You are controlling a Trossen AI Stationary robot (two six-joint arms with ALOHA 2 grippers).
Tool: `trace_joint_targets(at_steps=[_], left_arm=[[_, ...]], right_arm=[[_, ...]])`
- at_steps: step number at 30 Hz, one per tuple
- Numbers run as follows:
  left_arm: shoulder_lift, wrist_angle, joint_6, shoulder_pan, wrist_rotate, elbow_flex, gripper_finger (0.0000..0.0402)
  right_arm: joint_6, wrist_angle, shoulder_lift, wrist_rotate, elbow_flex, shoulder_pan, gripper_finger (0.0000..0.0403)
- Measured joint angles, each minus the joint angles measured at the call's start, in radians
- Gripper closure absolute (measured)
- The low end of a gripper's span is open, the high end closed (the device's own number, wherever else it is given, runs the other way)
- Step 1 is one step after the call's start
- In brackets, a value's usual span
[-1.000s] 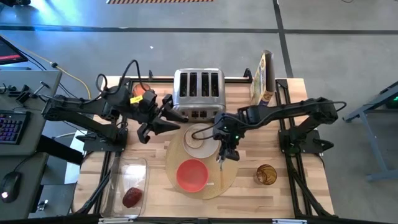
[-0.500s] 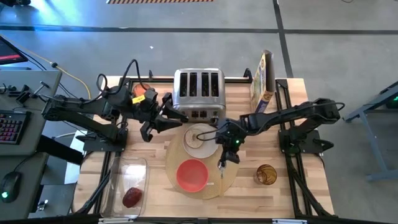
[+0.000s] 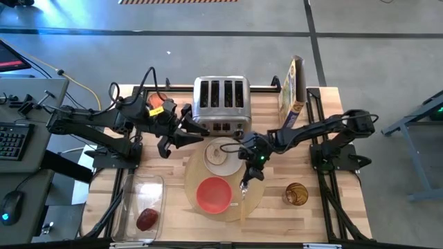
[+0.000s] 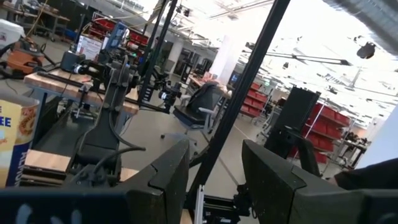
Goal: Arrange a breakfast setting
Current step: Put the spoon on the placemat
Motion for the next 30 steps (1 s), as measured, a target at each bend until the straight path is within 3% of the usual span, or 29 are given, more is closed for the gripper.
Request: trace_joint_targets(at_steps=[30], left_arm=[[0.000, -0.061, 0.001, 0.000, 0.000, 0.000, 0.0264]], right_arm=[[-0.015, 0.083, 0.226, -0.044, 0.015, -0.046, 0.0403]])
